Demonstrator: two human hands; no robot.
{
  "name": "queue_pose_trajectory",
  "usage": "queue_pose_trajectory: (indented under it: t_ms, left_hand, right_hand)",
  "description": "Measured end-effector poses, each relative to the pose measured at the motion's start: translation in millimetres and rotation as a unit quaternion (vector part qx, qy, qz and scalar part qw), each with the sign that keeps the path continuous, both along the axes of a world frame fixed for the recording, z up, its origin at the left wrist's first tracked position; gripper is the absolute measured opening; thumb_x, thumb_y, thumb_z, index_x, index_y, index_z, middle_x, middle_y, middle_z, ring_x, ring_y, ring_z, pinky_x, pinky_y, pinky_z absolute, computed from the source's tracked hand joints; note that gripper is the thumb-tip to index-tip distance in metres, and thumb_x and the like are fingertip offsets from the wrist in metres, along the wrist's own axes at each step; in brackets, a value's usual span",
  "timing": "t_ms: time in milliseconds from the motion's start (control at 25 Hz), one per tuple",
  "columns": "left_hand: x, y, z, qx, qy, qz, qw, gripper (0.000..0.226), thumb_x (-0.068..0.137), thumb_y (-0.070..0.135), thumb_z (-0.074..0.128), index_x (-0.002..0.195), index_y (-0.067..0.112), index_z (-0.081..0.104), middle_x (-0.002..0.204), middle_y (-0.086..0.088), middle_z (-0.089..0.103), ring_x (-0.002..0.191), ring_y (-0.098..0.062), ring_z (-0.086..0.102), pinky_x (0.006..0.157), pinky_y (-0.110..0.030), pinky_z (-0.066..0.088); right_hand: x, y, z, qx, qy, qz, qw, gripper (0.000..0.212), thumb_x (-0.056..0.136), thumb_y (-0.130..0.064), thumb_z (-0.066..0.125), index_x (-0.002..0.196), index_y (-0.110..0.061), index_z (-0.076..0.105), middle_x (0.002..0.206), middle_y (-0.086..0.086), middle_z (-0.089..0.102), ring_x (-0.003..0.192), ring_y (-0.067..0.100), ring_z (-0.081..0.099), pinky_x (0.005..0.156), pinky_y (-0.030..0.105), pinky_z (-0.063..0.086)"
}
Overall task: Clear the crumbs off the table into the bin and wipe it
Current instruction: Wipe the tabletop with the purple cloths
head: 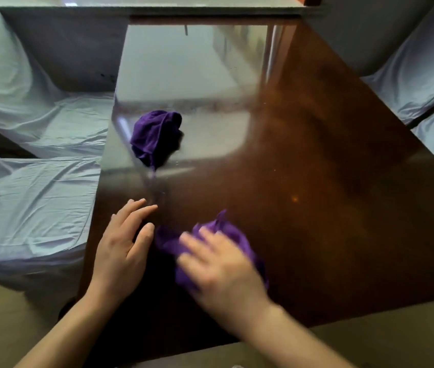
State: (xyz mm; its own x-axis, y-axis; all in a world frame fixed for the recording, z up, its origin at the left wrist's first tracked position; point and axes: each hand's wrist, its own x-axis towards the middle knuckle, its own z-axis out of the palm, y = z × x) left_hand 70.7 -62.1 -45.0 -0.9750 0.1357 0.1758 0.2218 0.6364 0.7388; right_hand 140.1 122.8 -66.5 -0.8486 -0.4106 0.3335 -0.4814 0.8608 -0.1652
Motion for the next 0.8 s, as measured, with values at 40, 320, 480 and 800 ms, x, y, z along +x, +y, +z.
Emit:
queue_pose_trajectory:
  t_ms: [40, 320, 480, 800]
  left_hand:
    - [1.1, -10.7, 0.1, -0.009, 0.000, 0.003, 1.000, 0.047, 0.089, 0.036, 0.040, 0.124, 0.014, 0.062, 0.140, -0.007, 0.053, 0.139, -0.023, 0.038, 0.112, -0.060, 0.026]
    - [15.7, -62.9, -15.0, -0.078, -0.024, 0.037, 0.996, 0.055, 0.087, 0.041, 0.042, 0.133, 0.014, 0.055, 0.148, -0.009, 0.044, 0.143, -0.023, 0.030, 0.117, -0.046, 0.024]
    - [18.9, -58.7, -23.2, -0.093, -0.004, 0.034, 0.995, 0.060, 0.086, 0.047, 0.036, 0.136, 0.018, 0.052, 0.152, -0.005, 0.039, 0.146, -0.017, 0.021, 0.118, -0.042, 0.021]
    - [16.1, -58.6, -27.6, -0.151, 0.005, 0.039, 0.988, 0.059, 0.087, 0.044, 0.037, 0.133, 0.014, 0.054, 0.151, -0.010, 0.039, 0.146, -0.024, 0.024, 0.115, -0.051, 0.028]
  right_hand:
    - [-28.9, 18.6, 4.5, 0.017, -0.001, -0.047, 0.999, 0.025, 0.091, -0.036, 0.056, 0.110, -0.024, 0.067, 0.137, 0.002, 0.062, 0.125, 0.032, 0.057, 0.105, 0.045, 0.044]
    - [-103.4, 45.1, 8.5, -0.040, -0.073, -0.265, 0.961, 0.040, 0.093, -0.035, 0.060, 0.130, -0.018, 0.062, 0.145, 0.009, 0.054, 0.135, 0.034, 0.048, 0.112, 0.042, 0.036]
    - [-99.9, -3.2, 3.5, -0.021, -0.059, -0.087, 0.994, 0.036, 0.093, -0.037, 0.055, 0.117, -0.014, 0.068, 0.132, 0.011, 0.065, 0.122, 0.035, 0.061, 0.103, 0.046, 0.049]
    - [-227.9, -24.7, 17.6, 0.001, -0.109, -0.221, 0.969, 0.035, 0.098, -0.037, 0.049, 0.122, -0.013, 0.059, 0.138, 0.014, 0.056, 0.125, 0.036, 0.051, 0.108, 0.042, 0.037]
